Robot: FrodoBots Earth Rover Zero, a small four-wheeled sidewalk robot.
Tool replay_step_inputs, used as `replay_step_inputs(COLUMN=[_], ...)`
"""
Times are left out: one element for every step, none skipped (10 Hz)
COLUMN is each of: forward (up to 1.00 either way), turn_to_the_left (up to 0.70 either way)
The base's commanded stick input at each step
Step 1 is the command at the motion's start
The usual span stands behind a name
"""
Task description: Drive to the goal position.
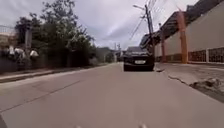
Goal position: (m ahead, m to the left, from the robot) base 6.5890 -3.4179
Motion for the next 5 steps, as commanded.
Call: replay_step_inputs(forward=[1.00, 1.00, 1.00, 1.00, 1.00], turn_to_the_left=[0.00, 0.00, 0.00, 0.00, -0.09])
